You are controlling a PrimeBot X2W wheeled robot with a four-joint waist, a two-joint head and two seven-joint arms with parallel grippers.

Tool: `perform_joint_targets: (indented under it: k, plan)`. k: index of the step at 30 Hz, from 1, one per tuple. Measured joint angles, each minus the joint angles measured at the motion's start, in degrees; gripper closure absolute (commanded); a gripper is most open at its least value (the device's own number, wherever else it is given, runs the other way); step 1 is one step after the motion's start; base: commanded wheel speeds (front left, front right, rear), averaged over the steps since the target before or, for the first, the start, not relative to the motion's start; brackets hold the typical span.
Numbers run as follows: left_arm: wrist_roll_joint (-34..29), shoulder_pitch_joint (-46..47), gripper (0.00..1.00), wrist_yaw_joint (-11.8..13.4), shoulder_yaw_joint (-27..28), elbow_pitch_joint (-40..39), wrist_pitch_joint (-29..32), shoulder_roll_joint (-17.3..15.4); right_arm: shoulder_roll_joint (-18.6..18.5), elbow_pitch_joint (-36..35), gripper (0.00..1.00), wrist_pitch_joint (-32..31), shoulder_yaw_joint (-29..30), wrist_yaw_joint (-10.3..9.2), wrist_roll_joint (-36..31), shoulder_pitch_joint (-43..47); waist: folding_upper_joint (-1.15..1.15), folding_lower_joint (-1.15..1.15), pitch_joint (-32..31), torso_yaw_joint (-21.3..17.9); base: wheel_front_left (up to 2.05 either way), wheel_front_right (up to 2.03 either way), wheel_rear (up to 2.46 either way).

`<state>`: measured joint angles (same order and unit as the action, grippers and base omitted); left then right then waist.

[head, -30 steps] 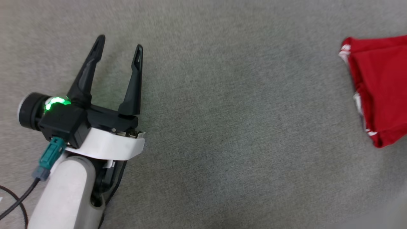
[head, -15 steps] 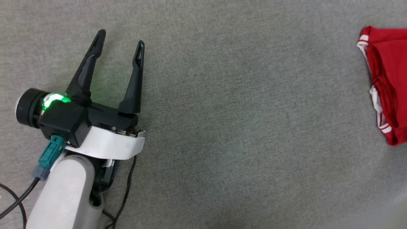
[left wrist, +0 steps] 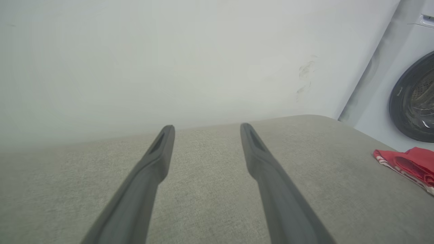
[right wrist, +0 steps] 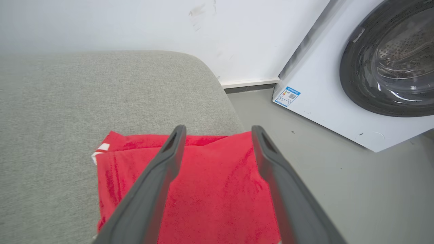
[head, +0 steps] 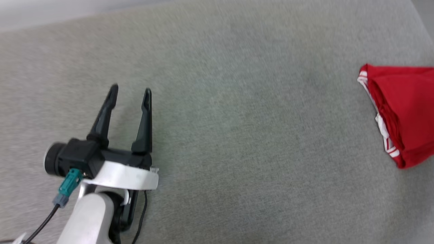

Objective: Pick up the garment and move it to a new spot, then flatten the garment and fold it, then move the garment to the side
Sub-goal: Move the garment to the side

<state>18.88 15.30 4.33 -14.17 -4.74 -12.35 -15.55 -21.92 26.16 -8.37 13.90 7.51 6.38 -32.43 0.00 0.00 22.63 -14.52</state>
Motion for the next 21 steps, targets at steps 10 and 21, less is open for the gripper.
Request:
perform_joint_targets:
  k: [10,21]
  plan:
    - [3.1,-6.4,0.0,1.3,1.7,4.1,-1.5,2.0,6.6,-15.4,0.0,1.4,-4.3,0.01,2.0,15.3,0.0,-0.01,-9.5,5.7,0.0,0.0,0.0]
    - [4.2,-10.6,0.0,1.7,2.8,7.9,-2.0,1.5,13.4,-29.0,0.0,7.1,-7.8,0.0,2.0,26.8,0.0,-0.01,-16.5,11.9,0.0,0.0,0.0]
